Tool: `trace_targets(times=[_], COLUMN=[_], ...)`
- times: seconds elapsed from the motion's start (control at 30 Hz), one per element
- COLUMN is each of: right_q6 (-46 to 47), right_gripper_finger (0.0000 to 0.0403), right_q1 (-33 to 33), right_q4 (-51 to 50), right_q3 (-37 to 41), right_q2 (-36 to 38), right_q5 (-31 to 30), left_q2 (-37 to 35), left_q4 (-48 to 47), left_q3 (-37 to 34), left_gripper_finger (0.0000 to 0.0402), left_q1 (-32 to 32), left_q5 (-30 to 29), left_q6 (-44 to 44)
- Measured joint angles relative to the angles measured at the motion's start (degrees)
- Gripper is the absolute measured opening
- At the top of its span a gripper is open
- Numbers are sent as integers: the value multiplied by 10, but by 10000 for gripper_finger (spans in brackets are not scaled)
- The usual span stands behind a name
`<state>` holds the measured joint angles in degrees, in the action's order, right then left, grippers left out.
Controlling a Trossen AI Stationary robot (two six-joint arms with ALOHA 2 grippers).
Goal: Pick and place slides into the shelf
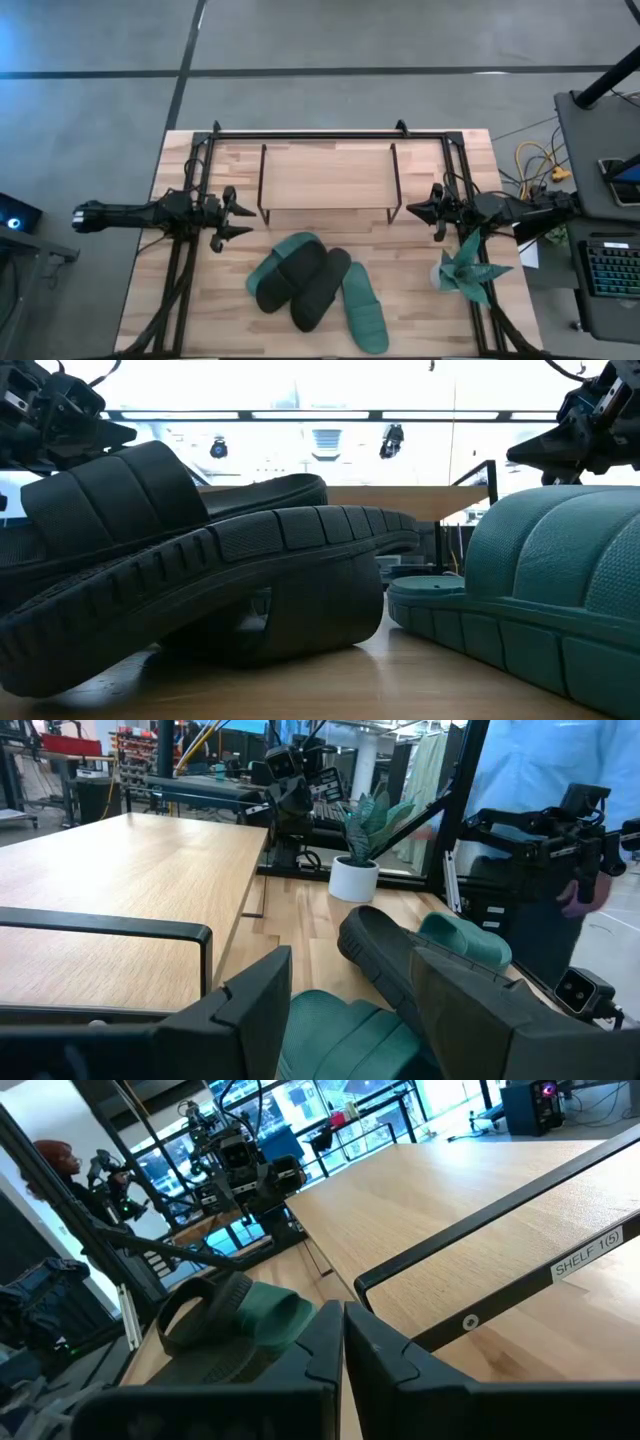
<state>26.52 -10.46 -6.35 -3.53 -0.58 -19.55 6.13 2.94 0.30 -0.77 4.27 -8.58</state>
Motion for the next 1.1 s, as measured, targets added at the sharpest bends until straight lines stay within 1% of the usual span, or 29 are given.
trace_targets(times=[0.77,0.8,0.9,1.0,1.1], right_q6=[0,0,1,45,134], right_gripper_finger=[9,9,9,9,9], right_q1=[0,0,0,0,0], right_q4=[0,6,32,42,41], right_q3=[0,0,0,0,0], right_q2=[0,0,-4,-3,-3], right_q5=[-1,-17,-97,-101,-92], left_q2=[0,0,0,1,1], left_q4=[0,0,0,0,1], left_q3=[0,0,0,0,0], left_gripper_finger=[191,191,191,191,191], left_q1=[0,0,0,0,0], left_q5=[0,0,0,0,0], left_q6=[0,0,0,0,0])
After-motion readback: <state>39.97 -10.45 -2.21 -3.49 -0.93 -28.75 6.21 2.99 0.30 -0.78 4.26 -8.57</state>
